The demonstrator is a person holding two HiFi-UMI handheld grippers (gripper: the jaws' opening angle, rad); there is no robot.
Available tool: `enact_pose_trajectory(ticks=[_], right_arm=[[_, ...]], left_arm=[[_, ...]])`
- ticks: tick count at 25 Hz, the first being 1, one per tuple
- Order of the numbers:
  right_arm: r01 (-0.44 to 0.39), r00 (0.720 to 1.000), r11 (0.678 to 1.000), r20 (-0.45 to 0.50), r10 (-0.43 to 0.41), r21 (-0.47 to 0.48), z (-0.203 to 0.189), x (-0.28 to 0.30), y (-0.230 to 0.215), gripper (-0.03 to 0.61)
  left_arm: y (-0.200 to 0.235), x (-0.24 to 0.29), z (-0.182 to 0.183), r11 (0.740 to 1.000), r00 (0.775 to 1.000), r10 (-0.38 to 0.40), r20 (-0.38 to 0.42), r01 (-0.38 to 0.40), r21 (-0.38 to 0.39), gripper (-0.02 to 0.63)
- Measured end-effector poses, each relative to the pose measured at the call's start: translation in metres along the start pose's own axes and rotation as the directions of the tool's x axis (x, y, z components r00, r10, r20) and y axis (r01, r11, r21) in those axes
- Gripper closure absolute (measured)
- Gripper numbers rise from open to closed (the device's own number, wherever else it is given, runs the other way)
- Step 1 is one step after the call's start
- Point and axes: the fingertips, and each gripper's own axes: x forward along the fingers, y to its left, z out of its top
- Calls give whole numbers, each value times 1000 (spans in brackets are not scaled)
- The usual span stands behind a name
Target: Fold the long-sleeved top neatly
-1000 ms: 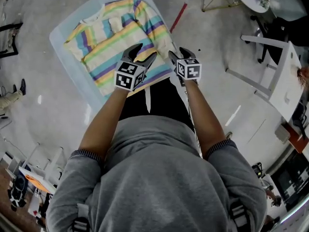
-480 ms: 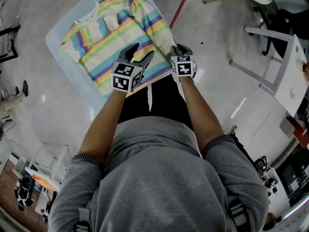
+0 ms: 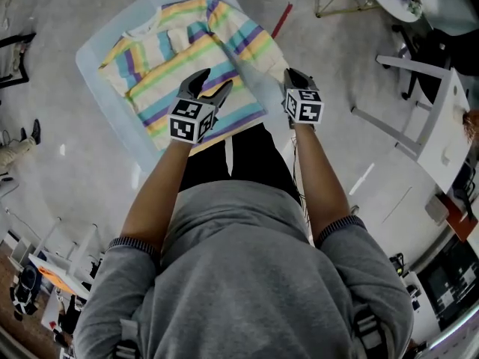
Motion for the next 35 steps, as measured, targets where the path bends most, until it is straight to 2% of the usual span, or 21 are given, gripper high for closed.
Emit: enact_pose_trajectory(ticks=[6, 14, 24, 30, 35], right_arm=[[-19, 998, 1000, 60, 19, 0, 65, -8, -41, 546], [-23, 996, 990, 84, 34, -136, 143, -3, -76, 546], [-12, 994, 962, 99, 40, -272, 216, 6, -108, 546], [-11, 993, 942, 109, 50, -336, 252, 8, -107, 546], [-75, 988, 913, 92, 122, -402, 272, -2, -69, 546]], left_arm=[[10, -7, 27, 999, 998, 39, 55, -38, -16, 322], [17, -13, 61, 996, 989, 91, 114, -89, -21, 322], [34, -30, 74, 985, 972, 171, 162, -163, -63, 322], [46, -44, 81, 979, 963, 200, 181, -190, -72, 322], [57, -60, 87, 975, 953, 219, 208, -207, -78, 322]])
